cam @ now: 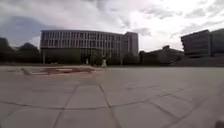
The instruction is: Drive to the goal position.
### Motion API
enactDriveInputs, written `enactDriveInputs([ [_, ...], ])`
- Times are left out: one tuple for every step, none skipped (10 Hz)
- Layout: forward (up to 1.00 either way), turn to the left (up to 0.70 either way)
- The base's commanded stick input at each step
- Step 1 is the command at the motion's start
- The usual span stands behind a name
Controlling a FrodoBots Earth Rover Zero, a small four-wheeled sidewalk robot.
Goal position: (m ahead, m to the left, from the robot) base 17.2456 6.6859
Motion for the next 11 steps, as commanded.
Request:
enactDriveInputs([
  [1.0, 0.0],
  [1.0, 0.0],
  [1.0, 0.0],
  [1.0, 0.0],
  [1.0, 0.0],
  [1.0, 0.0],
  [1.0, 0.0],
  [1.0, 0.0],
  [1.0, 0.0],
  [1.0, 0.0],
  [1.0, 0.0],
])
